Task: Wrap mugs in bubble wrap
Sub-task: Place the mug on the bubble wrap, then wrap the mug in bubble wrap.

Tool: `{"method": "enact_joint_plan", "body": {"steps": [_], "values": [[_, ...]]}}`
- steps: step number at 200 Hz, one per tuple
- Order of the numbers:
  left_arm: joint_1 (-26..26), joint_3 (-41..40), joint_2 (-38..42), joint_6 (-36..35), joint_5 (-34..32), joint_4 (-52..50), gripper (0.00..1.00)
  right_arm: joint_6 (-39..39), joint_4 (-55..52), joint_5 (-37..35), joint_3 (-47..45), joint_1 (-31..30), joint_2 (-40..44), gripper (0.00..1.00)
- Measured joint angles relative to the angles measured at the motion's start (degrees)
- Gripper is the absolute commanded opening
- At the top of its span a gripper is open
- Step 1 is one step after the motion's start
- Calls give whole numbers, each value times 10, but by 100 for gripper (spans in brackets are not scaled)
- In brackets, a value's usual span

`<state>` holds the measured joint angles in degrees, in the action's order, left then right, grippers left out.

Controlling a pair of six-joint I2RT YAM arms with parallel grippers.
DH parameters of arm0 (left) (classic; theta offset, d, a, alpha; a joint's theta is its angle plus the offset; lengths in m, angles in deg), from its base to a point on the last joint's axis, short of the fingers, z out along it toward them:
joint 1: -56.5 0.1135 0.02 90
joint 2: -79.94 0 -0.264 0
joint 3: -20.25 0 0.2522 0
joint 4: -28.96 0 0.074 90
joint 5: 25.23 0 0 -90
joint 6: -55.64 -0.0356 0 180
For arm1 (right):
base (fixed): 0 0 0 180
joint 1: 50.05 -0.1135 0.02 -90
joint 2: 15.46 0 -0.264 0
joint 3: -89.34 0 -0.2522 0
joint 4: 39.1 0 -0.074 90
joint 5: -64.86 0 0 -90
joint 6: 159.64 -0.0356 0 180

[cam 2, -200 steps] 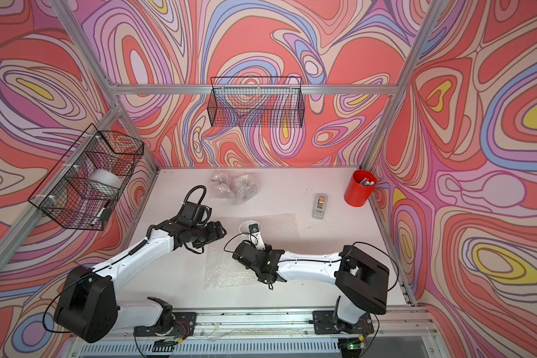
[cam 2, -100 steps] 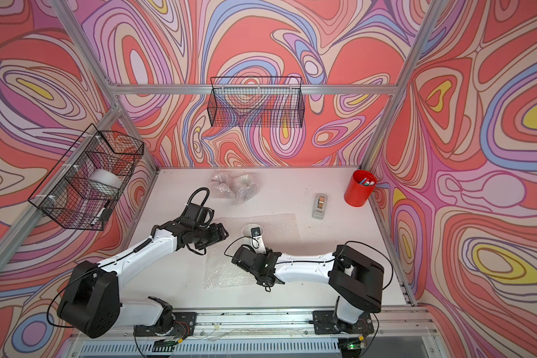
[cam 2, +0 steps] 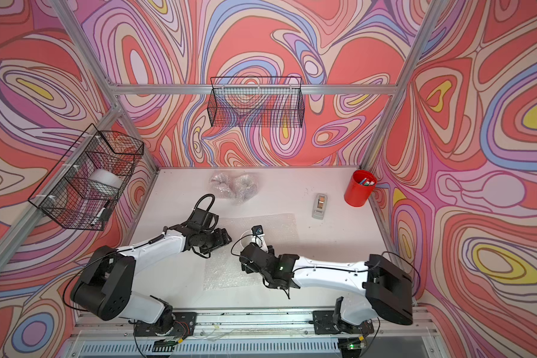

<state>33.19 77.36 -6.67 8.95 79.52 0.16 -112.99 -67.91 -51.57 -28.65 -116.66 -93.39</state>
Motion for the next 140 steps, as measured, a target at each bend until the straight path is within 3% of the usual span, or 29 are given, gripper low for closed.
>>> {"method": "enact_joint_plan", "body": {"steps": [25,51,65,103,140], "values": [[0,11,-19,0,-4,8,74,-36,-73,6,5,66,49,57],[-1,39,-45,7,-26,-4,72,-65,-168,80,2,232,59,60],[-3,51,-55,12,-38,-13,72,-70,-226,117,2,288,56,60],[-4,54,-57,23,-43,-14,71,-84,-323,221,-12,309,39,60],[-4,54,-48,28,-49,-23,71,-113,-358,274,-76,309,43,59]]}}
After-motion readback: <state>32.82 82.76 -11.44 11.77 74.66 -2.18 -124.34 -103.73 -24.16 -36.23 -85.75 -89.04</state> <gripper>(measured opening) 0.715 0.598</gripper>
